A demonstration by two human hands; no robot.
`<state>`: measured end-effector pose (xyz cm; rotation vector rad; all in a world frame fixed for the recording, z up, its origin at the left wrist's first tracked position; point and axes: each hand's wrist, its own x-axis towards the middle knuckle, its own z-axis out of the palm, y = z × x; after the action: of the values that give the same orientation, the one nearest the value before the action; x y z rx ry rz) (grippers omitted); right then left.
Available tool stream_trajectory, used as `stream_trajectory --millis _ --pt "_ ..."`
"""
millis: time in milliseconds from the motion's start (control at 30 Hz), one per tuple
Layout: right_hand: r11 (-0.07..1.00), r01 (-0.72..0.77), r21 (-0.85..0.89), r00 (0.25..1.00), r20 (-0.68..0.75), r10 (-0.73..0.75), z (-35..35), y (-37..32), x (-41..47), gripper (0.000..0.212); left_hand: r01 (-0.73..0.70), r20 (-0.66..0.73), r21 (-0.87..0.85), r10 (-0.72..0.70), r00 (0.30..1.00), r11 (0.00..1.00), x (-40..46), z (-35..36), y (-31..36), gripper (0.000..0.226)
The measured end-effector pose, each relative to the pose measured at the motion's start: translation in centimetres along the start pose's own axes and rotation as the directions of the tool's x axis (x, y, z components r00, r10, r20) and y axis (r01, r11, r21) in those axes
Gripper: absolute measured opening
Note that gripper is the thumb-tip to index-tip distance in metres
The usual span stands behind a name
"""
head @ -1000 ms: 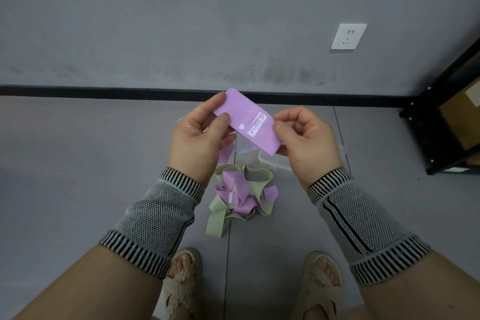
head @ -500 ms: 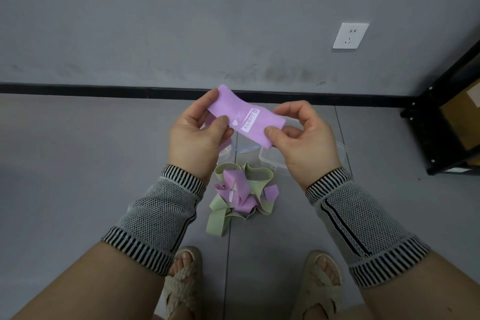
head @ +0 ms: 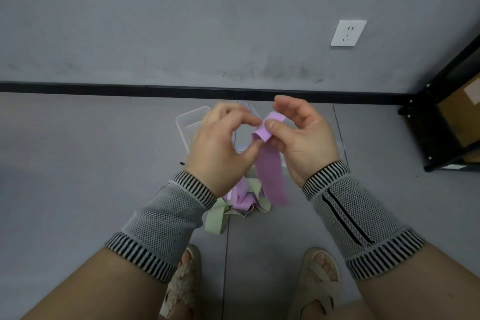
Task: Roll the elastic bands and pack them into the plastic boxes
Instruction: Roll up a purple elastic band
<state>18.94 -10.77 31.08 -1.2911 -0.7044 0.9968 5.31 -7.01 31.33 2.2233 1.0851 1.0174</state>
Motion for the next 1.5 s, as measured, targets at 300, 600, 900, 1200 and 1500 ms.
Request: stream_trajectory --millis 300,600,900,1200,1500 --pt "0.97 -0.098 0.222 0.995 0.044 0.091 -0.3 -0.8 -0.3 0.029 -0.124 -0.017 0.102 0.126 0.992 0.987 -0.1 0.6 -0.9 0.025" --pt "0.959 -0.164 0.233 0.975 0.183 0.123 -0.1 -1.9 -0.7 0.044 0.121 -0.078 -0.104 -0.13 0.988 0.987 0.1 -0.2 -0.4 0.01" --pt "0.928 0.13 -0.349 0.985 0.153 -0.08 0.1 -1.2 -0.9 0.026 0.405 0.117 -0.495 -0.403 0.908 0.769 0.7 -0.9 -0.3 0.01" --pt "0.936 0.141 -0.322 0.987 0.118 -0.108 0.0 -0.9 -0.6 0.013 0.43 0.151 -0.47 -0.41 0.9 0.771 0.5 -0.8 -0.3 0.021" --pt "0.947 0.16 -0.279 0.982 0.141 -0.124 -0.1 -0.8 -0.5 0.016 0.449 0.186 -0.5 -0.414 0.891 0.741 0.5 -0.7 -0.4 0.007"
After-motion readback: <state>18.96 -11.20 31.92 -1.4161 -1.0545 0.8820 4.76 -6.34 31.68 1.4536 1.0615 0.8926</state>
